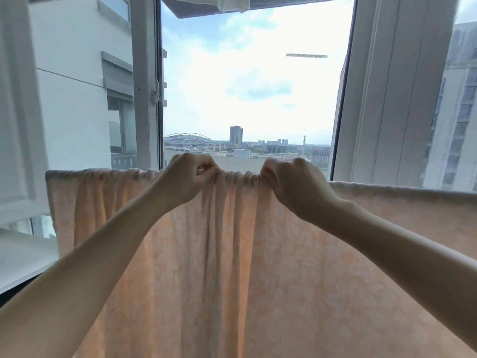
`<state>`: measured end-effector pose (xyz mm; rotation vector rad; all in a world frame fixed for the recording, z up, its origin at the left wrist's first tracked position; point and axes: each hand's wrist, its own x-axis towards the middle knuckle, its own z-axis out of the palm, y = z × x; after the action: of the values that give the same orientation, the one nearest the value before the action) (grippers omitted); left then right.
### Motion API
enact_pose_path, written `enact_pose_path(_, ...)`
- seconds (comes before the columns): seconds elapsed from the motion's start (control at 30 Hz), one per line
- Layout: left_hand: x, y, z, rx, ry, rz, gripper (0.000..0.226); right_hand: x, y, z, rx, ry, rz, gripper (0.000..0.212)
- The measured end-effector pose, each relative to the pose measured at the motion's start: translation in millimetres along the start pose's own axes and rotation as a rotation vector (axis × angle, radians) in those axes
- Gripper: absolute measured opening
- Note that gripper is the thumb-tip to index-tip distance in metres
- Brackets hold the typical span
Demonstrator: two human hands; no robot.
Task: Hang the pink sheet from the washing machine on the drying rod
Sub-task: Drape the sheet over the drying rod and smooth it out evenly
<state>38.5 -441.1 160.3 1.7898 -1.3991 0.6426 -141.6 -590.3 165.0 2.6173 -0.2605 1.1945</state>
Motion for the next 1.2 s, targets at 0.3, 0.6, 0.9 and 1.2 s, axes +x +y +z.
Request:
enact_pose_path(0.3,7,8,5,0.021,0.172,-0.101,0.013,32,-12,9,0.038,-0.081,-0.049,0.018)
enact_pose_path(0.6,2,11,10,-0.006,0.224,-0.111,0.015,23,-19,18,0.146,0.006,-0.101,0.026)
enact_pose_path(0.9,23,3,-10,-0.057,0.485,-0.275,0.016,70,-34,16,0.158,0.16,0.008,0.024)
enact_pose_path(1.2,-19,-33,-30,0.0,0.033,-0.234,0.017,67,-52,47,0.151,-0.023,-0.1,0.014)
